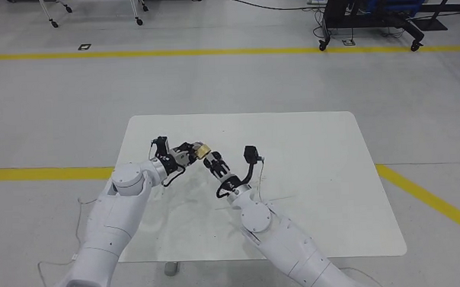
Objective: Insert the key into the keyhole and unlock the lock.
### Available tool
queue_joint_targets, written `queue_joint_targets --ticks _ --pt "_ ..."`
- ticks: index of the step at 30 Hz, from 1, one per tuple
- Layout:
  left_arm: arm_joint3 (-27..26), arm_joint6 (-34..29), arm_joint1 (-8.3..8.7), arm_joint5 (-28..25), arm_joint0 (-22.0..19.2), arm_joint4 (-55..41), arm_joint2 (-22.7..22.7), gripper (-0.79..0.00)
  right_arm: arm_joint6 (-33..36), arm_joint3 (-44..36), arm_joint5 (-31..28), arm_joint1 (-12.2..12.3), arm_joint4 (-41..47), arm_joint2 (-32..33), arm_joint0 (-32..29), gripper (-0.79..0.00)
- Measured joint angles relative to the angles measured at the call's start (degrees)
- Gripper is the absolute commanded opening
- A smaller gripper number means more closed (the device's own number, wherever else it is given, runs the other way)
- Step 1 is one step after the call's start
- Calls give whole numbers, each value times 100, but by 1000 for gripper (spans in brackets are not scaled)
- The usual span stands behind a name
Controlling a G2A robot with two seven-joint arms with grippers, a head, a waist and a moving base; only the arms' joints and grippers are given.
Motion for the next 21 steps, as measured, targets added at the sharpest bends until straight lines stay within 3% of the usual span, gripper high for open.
queue_joint_targets --ticks 1,21 --pt "-1 -11 1 -2 0 1 0 -785 19 13 -48 -3 19 16 0 0" --pt "-11 164 13 -185 18 -117 -133 -785 320 -120 -389 2 348 131 -144 0"
